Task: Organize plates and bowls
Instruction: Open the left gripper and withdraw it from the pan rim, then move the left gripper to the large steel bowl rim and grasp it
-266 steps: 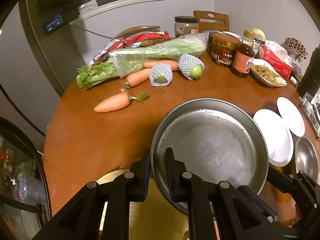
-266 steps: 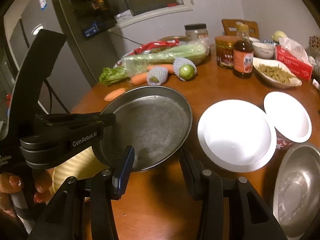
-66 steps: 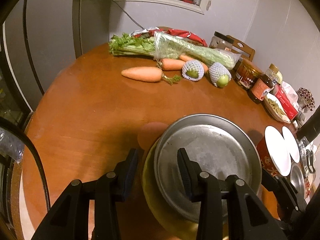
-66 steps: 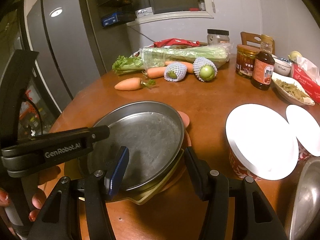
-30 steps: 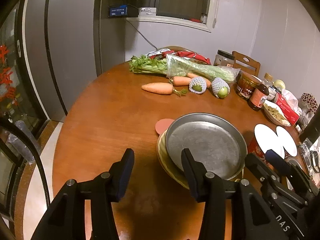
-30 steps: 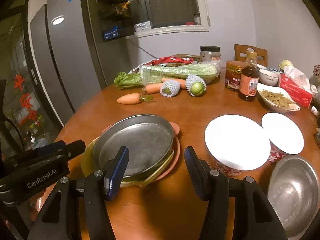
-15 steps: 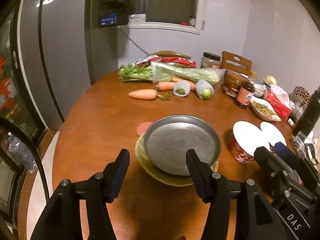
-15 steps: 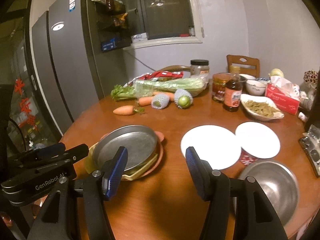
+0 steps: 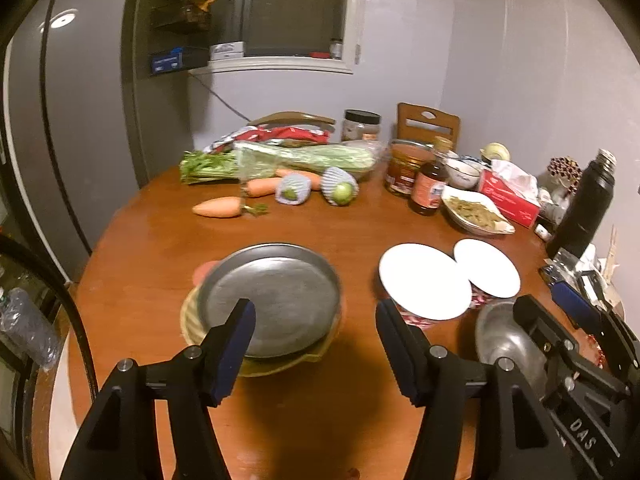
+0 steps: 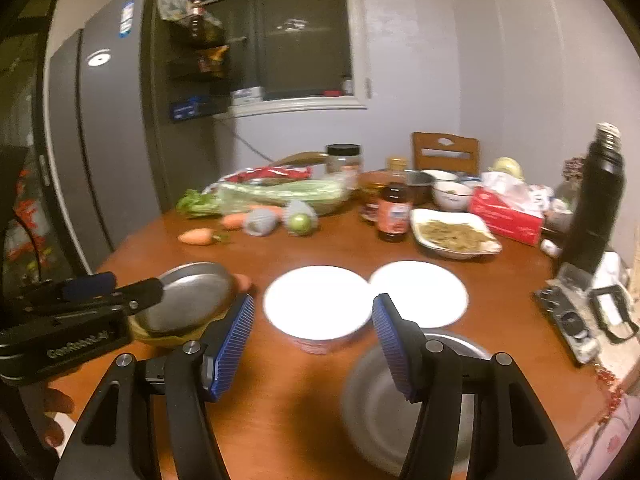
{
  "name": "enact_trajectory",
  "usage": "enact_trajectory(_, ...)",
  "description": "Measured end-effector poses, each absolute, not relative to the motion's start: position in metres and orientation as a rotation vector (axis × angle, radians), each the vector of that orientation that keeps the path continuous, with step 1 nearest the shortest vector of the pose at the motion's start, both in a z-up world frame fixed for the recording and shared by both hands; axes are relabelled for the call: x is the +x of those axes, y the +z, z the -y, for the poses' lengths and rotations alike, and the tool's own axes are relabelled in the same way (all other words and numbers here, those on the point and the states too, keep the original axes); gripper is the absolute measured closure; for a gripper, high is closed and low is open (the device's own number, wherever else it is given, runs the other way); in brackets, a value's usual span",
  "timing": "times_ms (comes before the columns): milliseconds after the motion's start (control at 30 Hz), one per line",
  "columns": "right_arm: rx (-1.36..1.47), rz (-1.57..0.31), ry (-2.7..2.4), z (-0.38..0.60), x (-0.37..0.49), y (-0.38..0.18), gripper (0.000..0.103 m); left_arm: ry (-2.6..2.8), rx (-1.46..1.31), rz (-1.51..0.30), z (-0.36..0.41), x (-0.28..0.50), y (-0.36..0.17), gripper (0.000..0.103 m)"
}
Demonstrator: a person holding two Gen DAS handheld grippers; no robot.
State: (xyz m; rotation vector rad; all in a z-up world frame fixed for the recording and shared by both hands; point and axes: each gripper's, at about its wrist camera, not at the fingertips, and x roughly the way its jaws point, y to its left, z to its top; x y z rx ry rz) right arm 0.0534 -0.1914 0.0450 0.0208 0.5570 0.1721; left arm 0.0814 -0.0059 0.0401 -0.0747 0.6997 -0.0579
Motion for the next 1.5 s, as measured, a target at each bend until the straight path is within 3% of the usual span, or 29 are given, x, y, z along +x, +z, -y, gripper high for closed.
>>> enact_trajectory(700,0.09,-0.619,-0.05,0.32,0.048,0.024,0.039,-0.182,-0.011,-0.759,0.095,0.087,0.026,0.04)
enact_trajectory(1500,0.134,-0.776,0.026,0.335,0.071,-0.046,0.039,-0.29,-0.006,-0.905,0.153,0.118,-0.037,0.04)
